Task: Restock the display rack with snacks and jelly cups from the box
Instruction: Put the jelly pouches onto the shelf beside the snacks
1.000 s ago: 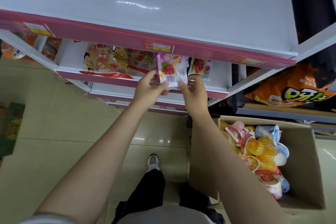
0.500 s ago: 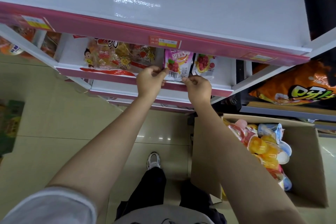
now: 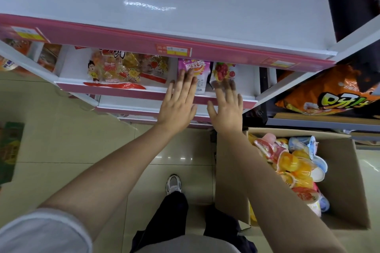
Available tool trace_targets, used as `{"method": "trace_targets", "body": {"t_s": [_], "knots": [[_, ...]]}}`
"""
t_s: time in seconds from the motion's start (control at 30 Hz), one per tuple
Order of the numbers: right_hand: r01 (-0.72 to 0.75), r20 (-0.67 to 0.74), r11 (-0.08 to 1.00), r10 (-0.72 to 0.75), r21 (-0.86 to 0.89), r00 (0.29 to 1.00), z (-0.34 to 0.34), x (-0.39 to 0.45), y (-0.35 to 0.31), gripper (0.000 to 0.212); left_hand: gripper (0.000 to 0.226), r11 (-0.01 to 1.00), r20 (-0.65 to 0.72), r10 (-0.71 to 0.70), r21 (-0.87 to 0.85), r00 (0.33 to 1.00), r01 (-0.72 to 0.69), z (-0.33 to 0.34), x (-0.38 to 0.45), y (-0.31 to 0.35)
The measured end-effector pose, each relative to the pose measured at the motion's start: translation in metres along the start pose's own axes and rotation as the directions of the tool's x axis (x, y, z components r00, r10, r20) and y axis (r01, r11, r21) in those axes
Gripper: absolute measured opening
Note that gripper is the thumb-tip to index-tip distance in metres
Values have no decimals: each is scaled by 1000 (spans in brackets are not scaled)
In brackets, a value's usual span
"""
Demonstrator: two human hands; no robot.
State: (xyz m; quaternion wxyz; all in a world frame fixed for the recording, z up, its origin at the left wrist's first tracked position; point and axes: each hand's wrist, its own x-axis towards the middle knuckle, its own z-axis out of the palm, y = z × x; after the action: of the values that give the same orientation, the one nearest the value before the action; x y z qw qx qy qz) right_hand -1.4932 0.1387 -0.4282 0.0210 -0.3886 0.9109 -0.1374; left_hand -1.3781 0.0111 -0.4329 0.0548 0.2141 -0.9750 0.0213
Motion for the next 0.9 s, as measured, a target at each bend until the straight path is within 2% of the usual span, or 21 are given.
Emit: {"method": "trace_targets", "body": {"t_s": [0.1,0.27,0.47,0.57,0.67,0.73,0.8,0.83,0.9], "knots": [[3,132,999,2,-36,991,1,-1,4,62,88,998,81,-14,-53,997,18,0,4,-1],[-29,197,999,20,43,980,-14,18,9,61,98,994,220,-16,-104,975,39,-8,39,-11],[-2,269,998,-14,57,963,-16,28,23,63,98,971,353,-22,-215,935,104,-20,65,-23],[27,273,999,-38,45,961,-17,28,27,64,92,973,336,-2,-218,942,80,-21,62,-25],[32,231,993,-57,110,971,-24,23,27,59,84,970,303,-14,-226,953,86,-23,46,-19],[36,122,980,-61,194,991,-30,5,29,52,69,938,201,-54,-325,978,118,-27,22,-3],[24,-2,972,-24,236,1000,-32,-26,38,47,51,889,47,-65,-451,997,79,-29,-9,26],[-4,-34,969,13,248,999,-31,-44,46,46,46,870,20,-62,-490,998,63,-25,-24,43],[-107,-9,954,114,280,993,-25,-82,68,44,43,818,122,-39,-566,992,102,-11,-50,81]]}}
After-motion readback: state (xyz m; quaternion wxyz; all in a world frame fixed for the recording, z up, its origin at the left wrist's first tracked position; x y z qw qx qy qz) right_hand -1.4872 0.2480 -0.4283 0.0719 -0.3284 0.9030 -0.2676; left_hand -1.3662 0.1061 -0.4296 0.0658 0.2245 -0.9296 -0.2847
